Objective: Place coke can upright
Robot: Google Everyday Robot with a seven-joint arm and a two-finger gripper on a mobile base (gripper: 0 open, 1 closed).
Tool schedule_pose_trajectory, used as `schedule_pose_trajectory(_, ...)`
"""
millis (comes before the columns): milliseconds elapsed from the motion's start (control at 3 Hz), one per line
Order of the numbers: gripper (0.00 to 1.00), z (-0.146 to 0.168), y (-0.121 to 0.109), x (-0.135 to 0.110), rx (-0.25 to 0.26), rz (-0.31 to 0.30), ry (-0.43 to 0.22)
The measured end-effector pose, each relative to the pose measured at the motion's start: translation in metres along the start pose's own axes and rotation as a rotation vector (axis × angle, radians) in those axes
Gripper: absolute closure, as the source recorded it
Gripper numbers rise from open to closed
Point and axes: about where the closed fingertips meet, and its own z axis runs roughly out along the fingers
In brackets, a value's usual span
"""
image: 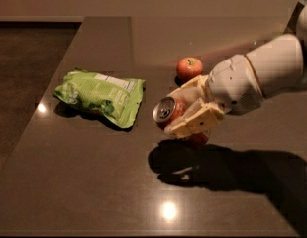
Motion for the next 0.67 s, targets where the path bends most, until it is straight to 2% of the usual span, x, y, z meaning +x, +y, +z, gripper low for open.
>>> schedule_pose_trajectory(667,1.0,-0.0096,-0.0097,0.0016,0.036,0.039,-0.347)
